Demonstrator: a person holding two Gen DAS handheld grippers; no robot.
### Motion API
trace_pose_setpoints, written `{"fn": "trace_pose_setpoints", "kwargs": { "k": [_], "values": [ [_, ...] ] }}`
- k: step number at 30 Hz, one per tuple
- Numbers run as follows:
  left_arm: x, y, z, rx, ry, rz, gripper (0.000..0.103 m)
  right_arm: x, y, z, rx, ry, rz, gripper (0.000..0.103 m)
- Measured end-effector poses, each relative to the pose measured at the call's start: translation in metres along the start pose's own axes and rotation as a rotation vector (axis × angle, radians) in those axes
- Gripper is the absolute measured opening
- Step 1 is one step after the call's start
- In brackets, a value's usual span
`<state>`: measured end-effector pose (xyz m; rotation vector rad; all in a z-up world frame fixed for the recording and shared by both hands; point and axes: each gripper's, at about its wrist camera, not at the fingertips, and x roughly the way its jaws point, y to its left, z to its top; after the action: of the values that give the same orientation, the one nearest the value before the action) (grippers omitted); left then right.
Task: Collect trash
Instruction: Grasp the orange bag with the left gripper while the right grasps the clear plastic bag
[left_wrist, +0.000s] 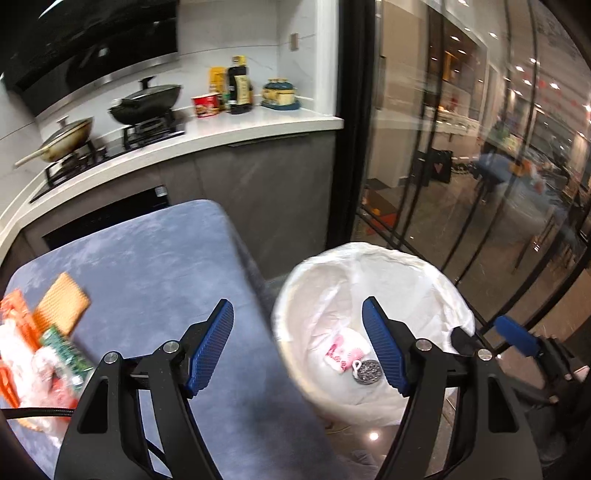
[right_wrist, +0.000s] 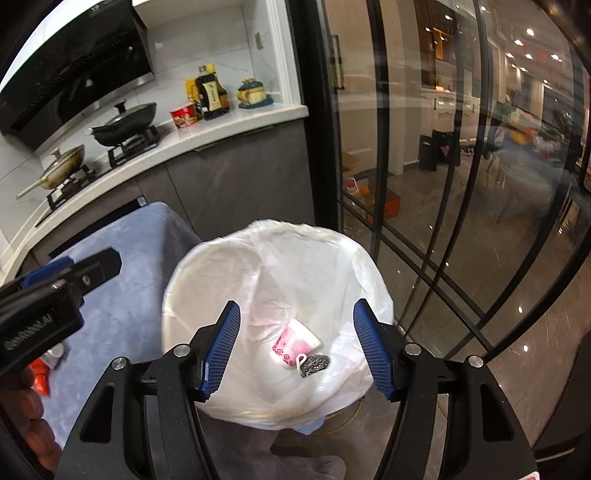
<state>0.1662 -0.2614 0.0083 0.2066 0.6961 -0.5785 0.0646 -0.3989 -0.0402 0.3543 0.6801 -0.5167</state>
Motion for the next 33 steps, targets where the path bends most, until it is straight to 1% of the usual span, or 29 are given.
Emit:
{"fn": "trace_pose_setpoints", "kwargs": {
  "k": [1,3,6,11,13,14,15,16,21,26,31,33],
  "values": [
    [-0.005,0.008,-0.002,-0.012,-0.004,0.014,0.069,-0.007,0.005,0.0,-0.007,-0.013,0.007,0.067],
    [-0.013,0.026,-0.007,-0.038,-0.012,0.046,0.071,-0.016,0.013,0.0,-0.014,-0.028,0.018,0.068],
    [-0.028,0.053,-0.015,-0.067,-0.022,0.116,0.071,-0.028,0.028,0.0,-0.027,-0.04,0.047,0.068],
    [-0.051,0.103,-0.035,-0.139,-0.008,0.215,0.071,-0.044,0.068,-0.008,-0.09,-0.048,0.1,0.069],
    [-0.058,0.119,-0.044,-0.159,-0.001,0.251,0.072,-0.048,0.086,-0.014,-0.116,-0.043,0.131,0.07],
    [-0.063,0.13,-0.05,-0.174,0.005,0.274,0.074,-0.049,0.095,-0.017,-0.131,-0.038,0.145,0.07],
    [-0.066,0.139,-0.054,-0.186,0.01,0.293,0.079,-0.05,0.102,-0.02,-0.141,-0.035,0.155,0.071],
    [-0.071,0.149,-0.059,-0.204,0.013,0.315,0.081,-0.051,0.114,-0.025,-0.161,-0.029,0.174,0.071],
    [-0.089,0.192,-0.085,-0.272,0.038,0.389,0.084,-0.053,0.162,-0.044,-0.23,0.009,0.247,0.071],
    [-0.098,0.231,-0.106,-0.347,0.065,0.427,0.084,-0.05,0.204,-0.057,-0.277,0.044,0.309,0.072],
    [-0.106,0.249,-0.122,-0.372,0.068,0.444,0.084,-0.04,0.235,-0.063,-0.301,0.076,0.347,0.072],
    [-0.108,0.255,-0.127,-0.377,0.072,0.45,0.087,-0.036,0.249,-0.065,-0.307,0.09,0.363,0.072]
  ]
}}
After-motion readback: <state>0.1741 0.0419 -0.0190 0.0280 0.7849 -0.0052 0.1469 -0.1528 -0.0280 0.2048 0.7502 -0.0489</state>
